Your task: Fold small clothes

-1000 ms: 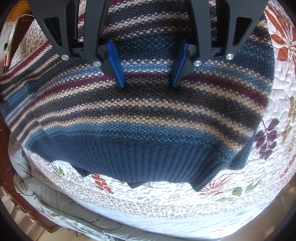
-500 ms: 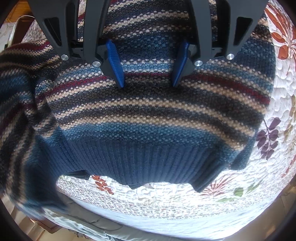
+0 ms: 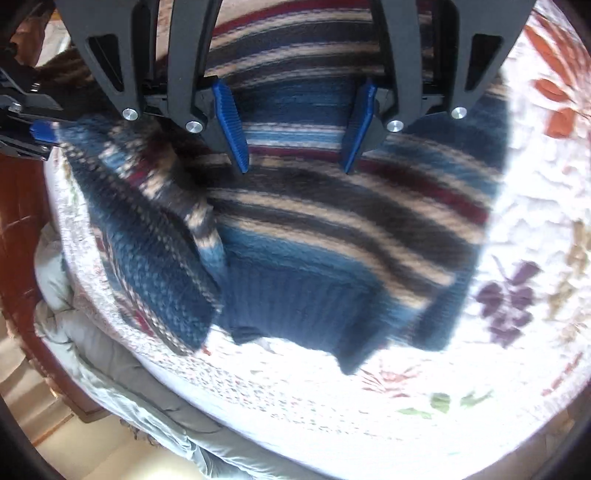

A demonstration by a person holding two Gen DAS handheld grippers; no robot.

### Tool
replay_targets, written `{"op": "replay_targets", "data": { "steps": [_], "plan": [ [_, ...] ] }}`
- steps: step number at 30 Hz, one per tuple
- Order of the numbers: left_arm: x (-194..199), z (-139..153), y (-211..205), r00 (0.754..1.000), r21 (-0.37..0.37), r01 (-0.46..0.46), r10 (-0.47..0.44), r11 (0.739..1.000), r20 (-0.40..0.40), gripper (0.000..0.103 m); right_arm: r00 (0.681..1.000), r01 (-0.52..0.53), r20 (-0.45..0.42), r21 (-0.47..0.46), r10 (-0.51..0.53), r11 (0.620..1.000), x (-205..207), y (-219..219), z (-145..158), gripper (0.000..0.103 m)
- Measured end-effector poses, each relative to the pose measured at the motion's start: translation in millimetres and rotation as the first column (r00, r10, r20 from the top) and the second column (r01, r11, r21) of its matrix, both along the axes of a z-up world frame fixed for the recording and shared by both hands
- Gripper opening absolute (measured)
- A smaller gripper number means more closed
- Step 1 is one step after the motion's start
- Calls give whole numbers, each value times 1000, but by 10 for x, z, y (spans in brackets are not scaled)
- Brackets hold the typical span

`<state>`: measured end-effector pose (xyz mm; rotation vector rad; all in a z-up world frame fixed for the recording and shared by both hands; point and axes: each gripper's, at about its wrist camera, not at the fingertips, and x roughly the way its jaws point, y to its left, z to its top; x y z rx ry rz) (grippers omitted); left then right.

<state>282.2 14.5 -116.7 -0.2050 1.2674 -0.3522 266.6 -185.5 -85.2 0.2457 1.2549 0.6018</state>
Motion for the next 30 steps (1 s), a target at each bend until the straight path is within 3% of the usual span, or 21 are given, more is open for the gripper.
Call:
{"op": "replay_targets", "data": {
  "steps": [6,8,9,11,15,20,23,27,30],
  "plan": [
    [30,-55,167,999,-13,-4,3,1000,-33,43,999,-18,-32,-62,16,998,-35,185,-304,24],
    [64,-40,245,998,-37,-25,23,999,-50,43,999,-23,-45,-62,20,998,-31,229,-386,28],
    [46,-25,224,998,-36,-31,29,999,-52,44,998,-31,-47,-53,28,998,-37,242,-388,35],
    [27,40,245,998,-37,-43,41,998,-45,52,998,-45,-48,-20,44,999,-58,259,-357,40],
    [-28,230,248,999,-16,-54,54,998,0,57,997,-56,-41,76,59,996,-206,164,-136,42],
    [-72,490,14,1000,-117,3,-1,993,12,57,999,5,39,68,-7,998,-336,-189,211,42],
    [-55,496,-170,1000,-120,31,-31,992,-1,58,996,62,62,58,-66,996,-398,-506,283,43],
    [24,341,-387,999,-47,24,-26,999,-42,59,992,111,45,88,-115,990,-473,-830,246,43],
    [26,299,-468,999,-65,8,-11,998,-49,54,992,116,48,75,-119,990,-512,-923,185,43]
  ]
}}
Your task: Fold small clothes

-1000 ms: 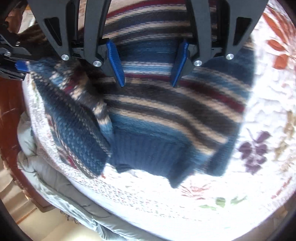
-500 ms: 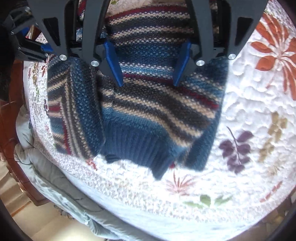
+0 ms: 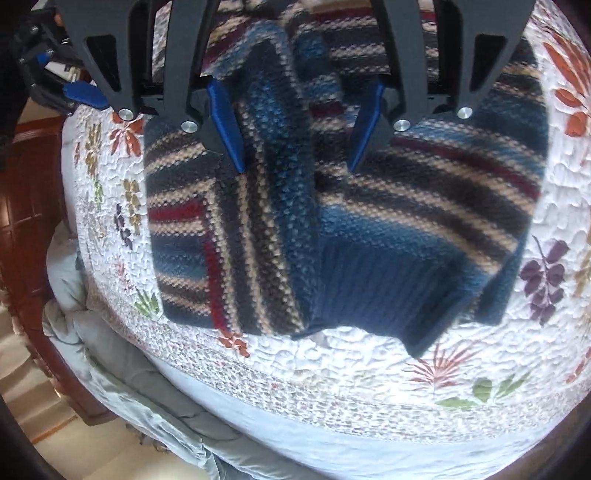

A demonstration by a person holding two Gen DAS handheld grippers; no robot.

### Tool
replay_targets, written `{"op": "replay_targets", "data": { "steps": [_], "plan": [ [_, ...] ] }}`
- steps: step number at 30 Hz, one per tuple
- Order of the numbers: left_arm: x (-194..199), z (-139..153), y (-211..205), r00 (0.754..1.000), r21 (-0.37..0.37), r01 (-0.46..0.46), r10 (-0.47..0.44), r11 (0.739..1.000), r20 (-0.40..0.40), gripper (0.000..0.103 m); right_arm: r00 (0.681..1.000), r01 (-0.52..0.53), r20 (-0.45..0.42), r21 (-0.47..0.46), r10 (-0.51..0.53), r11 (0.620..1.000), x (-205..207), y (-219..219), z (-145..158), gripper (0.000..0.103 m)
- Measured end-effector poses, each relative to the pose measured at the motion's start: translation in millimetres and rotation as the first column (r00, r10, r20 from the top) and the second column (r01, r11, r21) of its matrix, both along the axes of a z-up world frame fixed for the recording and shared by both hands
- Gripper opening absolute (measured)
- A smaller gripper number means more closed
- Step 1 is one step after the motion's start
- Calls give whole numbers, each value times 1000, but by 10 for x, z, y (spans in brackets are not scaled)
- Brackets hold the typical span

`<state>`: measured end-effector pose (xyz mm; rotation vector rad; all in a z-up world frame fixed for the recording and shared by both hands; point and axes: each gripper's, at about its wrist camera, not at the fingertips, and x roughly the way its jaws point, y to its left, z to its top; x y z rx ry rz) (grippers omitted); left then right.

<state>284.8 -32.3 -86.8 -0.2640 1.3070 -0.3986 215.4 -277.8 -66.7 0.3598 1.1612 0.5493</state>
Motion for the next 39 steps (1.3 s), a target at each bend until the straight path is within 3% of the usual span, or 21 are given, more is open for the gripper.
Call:
{"op": "replay_targets", "data": {
  "steps": [5,10,12,14,16,20,22,27,31,33,35,39],
  "plan": [
    [-26,175,-165,999,-33,22,-21,999,31,52,1000,9,-19,17,-9,1000,-13,-76,-162,43],
    [15,132,-297,998,13,61,-61,998,15,55,1000,11,-23,30,-10,999,-32,-55,-218,43],
    [12,81,-292,999,-23,51,-51,998,-1,51,1000,7,-20,31,-7,1000,-37,-57,-218,43],
    [1,75,-302,999,-56,49,-49,997,-2,26,1000,9,-16,19,-8,1000,-41,-65,-212,43],
    [-15,134,-298,999,-72,41,-40,997,17,17,1000,11,-16,19,-11,1000,-40,-76,-208,43],
    [-46,445,-57,996,-173,10,6,985,92,15,1000,-4,1,31,4,1000,-60,-58,-153,47],
    [-38,485,55,996,-167,8,7,986,91,15,1000,-19,16,30,18,999,-67,-16,-133,49],
    [-1,95,164,1000,-133,-19,19,991,-4,15,999,-47,-7,27,47,999,7,158,-271,48],
    [14,-154,87,1000,-129,-14,11,992,-22,17,997,-39,-68,-30,37,999,106,259,-546,40],
    [16,-149,63,1000,-129,-9,6,992,-20,23,995,-40,-93,-39,36,998,142,266,-652,40],
    [-15,-67,68,1000,-113,-15,14,993,-11,42,995,-38,-97,-30,35,999,146,251,-673,40],
    [-159,82,170,1000,-47,-14,15,999,21,63,997,-35,-63,5,36,999,81,176,-548,45]
  ]
}}
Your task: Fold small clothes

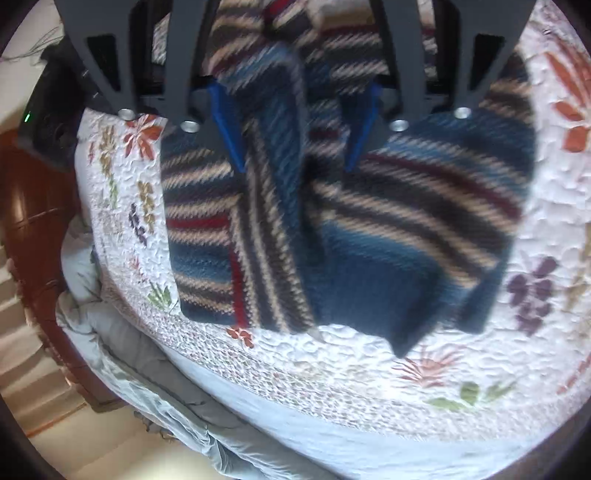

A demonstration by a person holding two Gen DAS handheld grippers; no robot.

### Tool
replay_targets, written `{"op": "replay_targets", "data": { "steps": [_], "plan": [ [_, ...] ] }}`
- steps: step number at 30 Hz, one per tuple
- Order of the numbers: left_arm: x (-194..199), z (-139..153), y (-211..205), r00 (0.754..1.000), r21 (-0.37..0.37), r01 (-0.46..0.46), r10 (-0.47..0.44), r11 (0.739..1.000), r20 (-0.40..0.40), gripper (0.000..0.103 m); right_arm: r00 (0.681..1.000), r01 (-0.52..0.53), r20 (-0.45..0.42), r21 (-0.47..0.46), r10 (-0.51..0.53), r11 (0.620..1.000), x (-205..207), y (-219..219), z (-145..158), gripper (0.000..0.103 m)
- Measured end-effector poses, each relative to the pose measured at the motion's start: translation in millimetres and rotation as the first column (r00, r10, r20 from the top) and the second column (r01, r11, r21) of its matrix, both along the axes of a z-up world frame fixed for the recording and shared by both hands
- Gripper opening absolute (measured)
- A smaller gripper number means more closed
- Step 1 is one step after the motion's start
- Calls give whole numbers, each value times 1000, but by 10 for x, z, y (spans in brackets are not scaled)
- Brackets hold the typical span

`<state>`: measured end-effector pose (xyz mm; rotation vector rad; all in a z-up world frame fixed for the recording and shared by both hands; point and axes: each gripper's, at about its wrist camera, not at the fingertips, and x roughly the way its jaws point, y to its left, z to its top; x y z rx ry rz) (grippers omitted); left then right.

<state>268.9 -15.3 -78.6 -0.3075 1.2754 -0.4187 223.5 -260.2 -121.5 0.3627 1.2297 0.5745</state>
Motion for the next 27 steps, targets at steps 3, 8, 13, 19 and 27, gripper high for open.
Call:
{"op": "replay_targets", "data": {
  "steps": [3,8,13,19,27],
  "plan": [
    [-139,-34,123,999,-22,-5,4,1000,-35,70,1000,-6,23,-6,6,1000,-43,-31,60,46],
    [-165,-280,153,991,-109,-39,25,993,-128,70,999,-13,37,-1,13,1000,-99,-25,138,46],
    [-95,-377,41,990,-164,-44,21,986,-139,69,998,-22,55,-34,23,999,-161,-24,168,47],
    [-47,-327,-137,995,-103,-20,10,995,-100,58,999,-5,53,-23,7,1000,-191,-108,153,47],
    [-132,-23,-119,999,-95,-43,43,995,-8,22,999,9,46,-1,-9,1000,-202,-148,146,47]
  ]
}}
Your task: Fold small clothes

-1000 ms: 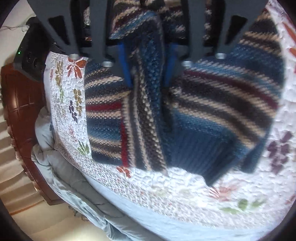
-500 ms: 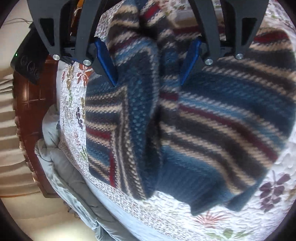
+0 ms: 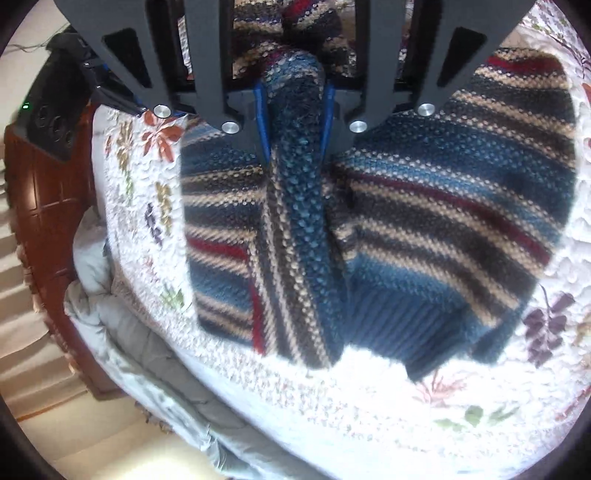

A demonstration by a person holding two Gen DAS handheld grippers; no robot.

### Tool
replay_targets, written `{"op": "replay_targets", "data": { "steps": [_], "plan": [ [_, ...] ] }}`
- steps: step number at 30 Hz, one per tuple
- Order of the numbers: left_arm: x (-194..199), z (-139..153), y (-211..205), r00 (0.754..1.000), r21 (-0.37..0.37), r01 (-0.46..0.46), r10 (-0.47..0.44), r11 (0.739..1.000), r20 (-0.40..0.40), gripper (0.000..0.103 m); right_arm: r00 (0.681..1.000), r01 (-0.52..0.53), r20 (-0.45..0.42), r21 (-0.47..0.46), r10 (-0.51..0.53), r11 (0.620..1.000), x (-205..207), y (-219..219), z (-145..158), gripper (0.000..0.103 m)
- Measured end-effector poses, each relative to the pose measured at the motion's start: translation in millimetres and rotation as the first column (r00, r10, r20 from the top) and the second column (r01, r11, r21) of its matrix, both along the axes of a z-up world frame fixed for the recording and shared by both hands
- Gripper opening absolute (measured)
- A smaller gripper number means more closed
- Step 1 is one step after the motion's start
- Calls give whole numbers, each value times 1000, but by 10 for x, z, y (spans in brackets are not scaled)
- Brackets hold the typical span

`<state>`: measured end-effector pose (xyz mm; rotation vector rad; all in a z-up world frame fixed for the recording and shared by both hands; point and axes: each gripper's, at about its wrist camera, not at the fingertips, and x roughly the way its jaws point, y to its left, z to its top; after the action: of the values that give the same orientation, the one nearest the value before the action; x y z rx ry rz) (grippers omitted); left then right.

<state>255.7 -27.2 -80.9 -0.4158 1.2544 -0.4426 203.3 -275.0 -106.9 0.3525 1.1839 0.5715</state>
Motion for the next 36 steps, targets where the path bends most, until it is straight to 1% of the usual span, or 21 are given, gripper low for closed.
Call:
{"op": "replay_targets", "data": {
  "steps": [3,6,10,12,15,16,18,20,23,25,27,30,31,32,36],
  "plan": [
    [-26,212,85,999,-10,-9,9,1000,50,21,1000,8,13,23,-8,1000,-27,-34,93,49],
    [-36,489,261,993,11,-16,15,1000,115,21,1000,11,27,46,-12,999,-35,-52,187,49],
    [19,702,571,987,35,-56,50,998,152,21,999,11,40,52,-13,999,-28,-28,240,49],
    [46,735,704,984,51,-80,71,995,162,21,999,8,35,52,-10,999,-17,6,216,49],
    [104,699,1030,981,71,-131,119,989,151,21,1000,-7,27,44,6,999,-7,82,169,49],
    [115,638,1186,981,80,-150,138,985,136,21,1000,-14,25,40,13,999,-6,112,148,49],
    [146,511,1364,980,94,-178,168,980,112,21,1000,-19,23,36,19,999,4,155,125,49],
    [165,321,1504,982,104,-181,172,978,83,21,999,-28,16,33,28,999,18,213,98,49],
    [178,31,1547,983,94,-183,181,979,27,21,999,-39,7,28,38,999,51,295,52,49],
    [184,-131,1501,985,112,-171,170,979,19,22,999,-48,3,16,48,999,69,362,26,49],
    [187,-215,1468,986,124,-164,161,979,33,23,998,-58,5,-4,58,998,62,416,10,49],
    [173,-206,1474,987,121,-155,149,980,52,25,997,-71,-1,-26,71,997,58,488,-20,49],
    [145,-184,1465,988,123,-147,141,981,59,28,997,-72,-3,-29,72,997,49,498,-20,49],
    [120,-155,1477,988,125,-148,141,981,63,33,997,-72,-4,-33,72,997,44,507,-15,49],
    [-79,113,1568,980,138,-177,162,975,113,36,998,-69,-1,-30,69,997,11,518,37,52]
  ]
}}
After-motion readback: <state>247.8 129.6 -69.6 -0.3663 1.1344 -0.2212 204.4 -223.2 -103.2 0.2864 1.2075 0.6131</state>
